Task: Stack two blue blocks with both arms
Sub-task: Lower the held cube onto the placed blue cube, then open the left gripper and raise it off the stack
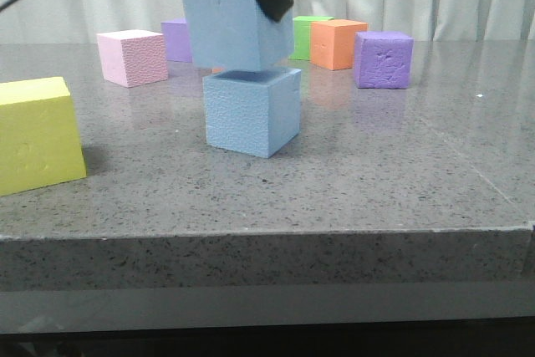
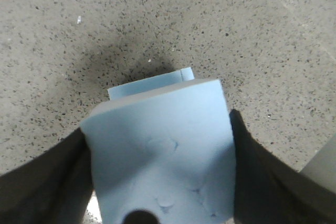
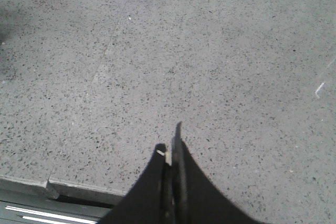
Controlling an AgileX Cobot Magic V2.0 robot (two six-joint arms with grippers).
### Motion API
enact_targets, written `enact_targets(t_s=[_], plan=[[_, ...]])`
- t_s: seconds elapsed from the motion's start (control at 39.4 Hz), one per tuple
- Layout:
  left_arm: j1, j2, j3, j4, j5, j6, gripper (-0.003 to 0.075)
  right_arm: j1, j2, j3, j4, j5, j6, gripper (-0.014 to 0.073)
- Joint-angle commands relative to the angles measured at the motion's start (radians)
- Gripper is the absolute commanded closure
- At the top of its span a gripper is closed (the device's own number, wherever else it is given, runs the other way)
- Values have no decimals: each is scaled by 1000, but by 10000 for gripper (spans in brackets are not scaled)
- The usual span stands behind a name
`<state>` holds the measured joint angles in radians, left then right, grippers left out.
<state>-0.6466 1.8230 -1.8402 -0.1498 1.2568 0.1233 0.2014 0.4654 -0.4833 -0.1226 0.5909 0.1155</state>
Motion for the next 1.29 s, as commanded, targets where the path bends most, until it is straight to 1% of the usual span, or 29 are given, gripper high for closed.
enact_targets(t_s=[0.0, 0.2, 0.28, 0.36, 0.46, 0.53, 0.58, 0.68, 0.84, 0.99, 1.12, 1.19, 1.27], plan=[[-8, -27, -24, -20, -26, -14, 384, -5, 2, -27, -5, -59, 0, 653], [-8, -26, -24, -20, -51, -14, 381, -5, 2, -27, -5, -56, 0, 653], [-8, -26, -24, -20, -51, -14, 358, -5, 2, -27, -5, -56, 0, 653], [-8, -26, -24, -20, -51, -14, 286, -5, 2, -27, -5, -56, 0, 653], [-8, -26, -24, -20, -51, -14, 148, -5, 2, -27, -5, -56, 0, 653], [-8, -28, -26, -20, -53, -14, 89, -5, 2, -27, -5, -56, 0, 653], [-8, -30, -28, -20, -55, -14, 75, -5, 2, -27, -5, -56, 0, 653], [-8, -39, -36, -18, -55, -19, 76, -5, 2, -27, -5, -56, 0, 653], [-8, -50, -89, -13, -18, -19, 76, -5, 2, -27, -5, -56, 0, 653], [-8, -54, -172, 53, 16, -19, 80, -5, 2, -27, -5, -56, 0, 653], [-8, -54, -196, 69, 16, -19, 87, -5, 2, -27, -5, -56, 0, 653], [-8, -54, -196, 69, 16, -19, 150, -5, 2, -27, -5, -56, 0, 653], [-8, -54, -196, 69, 16, -19, 253, -5, 2, -27, -5, -56, 0, 653]])
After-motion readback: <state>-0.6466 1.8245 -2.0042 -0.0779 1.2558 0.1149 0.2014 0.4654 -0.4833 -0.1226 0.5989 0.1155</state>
